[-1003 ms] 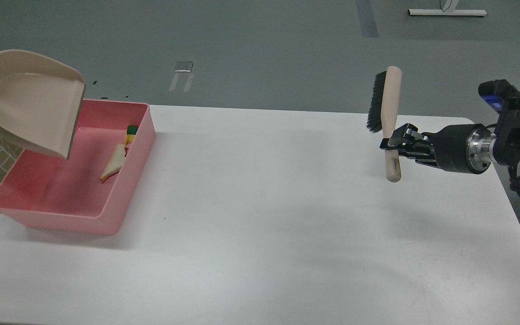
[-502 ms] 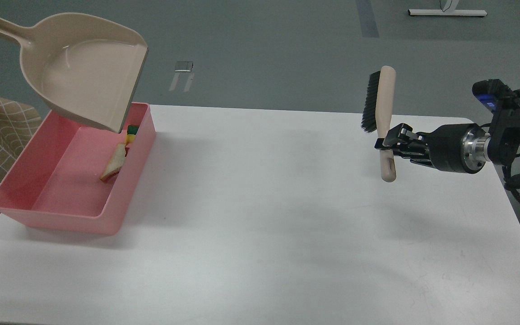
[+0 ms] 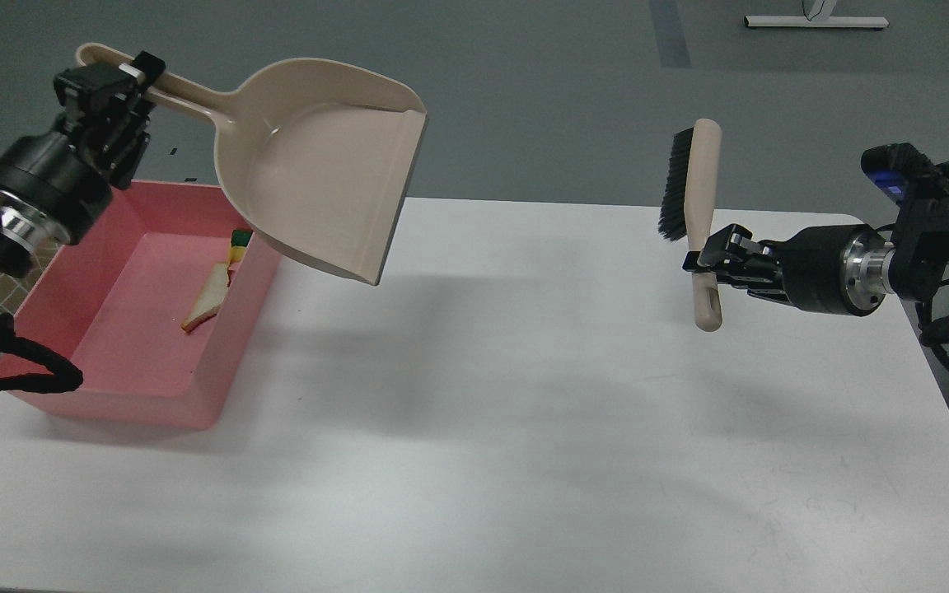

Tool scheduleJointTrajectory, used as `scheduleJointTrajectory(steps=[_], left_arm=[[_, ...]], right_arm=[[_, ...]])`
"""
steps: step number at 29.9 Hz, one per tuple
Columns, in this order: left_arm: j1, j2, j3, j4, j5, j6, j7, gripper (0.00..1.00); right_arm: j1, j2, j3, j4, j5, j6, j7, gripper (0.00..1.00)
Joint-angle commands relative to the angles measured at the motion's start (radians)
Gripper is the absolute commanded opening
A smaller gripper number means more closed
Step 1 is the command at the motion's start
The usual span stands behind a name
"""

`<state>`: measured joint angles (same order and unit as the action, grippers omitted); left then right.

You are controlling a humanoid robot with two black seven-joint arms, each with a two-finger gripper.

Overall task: Sweep and dump garbage into bin
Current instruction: 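Lower the empty dustpan back onto the table with the left gripper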

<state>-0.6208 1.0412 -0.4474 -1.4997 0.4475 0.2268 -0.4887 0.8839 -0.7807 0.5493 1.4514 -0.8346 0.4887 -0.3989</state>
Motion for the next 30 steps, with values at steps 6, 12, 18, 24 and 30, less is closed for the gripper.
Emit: scheduleJointTrajectory(steps=[6, 12, 18, 24, 30], left_arm=[[0.081, -0.184, 0.007, -0.017, 0.005, 0.077, 0.001, 0.00], [0.070, -0.295, 0.085, -0.008, 0.016, 0.131, 0.002, 0.00], [0.069, -0.420, 0.130, 0.044, 0.019, 0.187, 0.002, 0.00], [0.056, -0.489, 0.179, 0.093, 0.022, 0.238, 0.002, 0.00], [-0.022, -0.504, 0.335, 0.107, 0.034, 0.262, 0.001, 0.00]], right_arm=[[0.000, 0.000, -0.002, -0.005, 0.000, 0.000, 0.000, 0.01], [-0.002, 0.000, -0.002, -0.005, 0.000, 0.000, 0.000, 0.01], [-0.002, 0.003, -0.002, -0.005, 0.000, 0.000, 0.000, 0.02], [-0.002, 0.003, -0.002, -0.003, 0.000, 0.000, 0.000, 0.02], [-0.003, 0.012, -0.002, -0.003, 0.000, 0.000, 0.000, 0.02]])
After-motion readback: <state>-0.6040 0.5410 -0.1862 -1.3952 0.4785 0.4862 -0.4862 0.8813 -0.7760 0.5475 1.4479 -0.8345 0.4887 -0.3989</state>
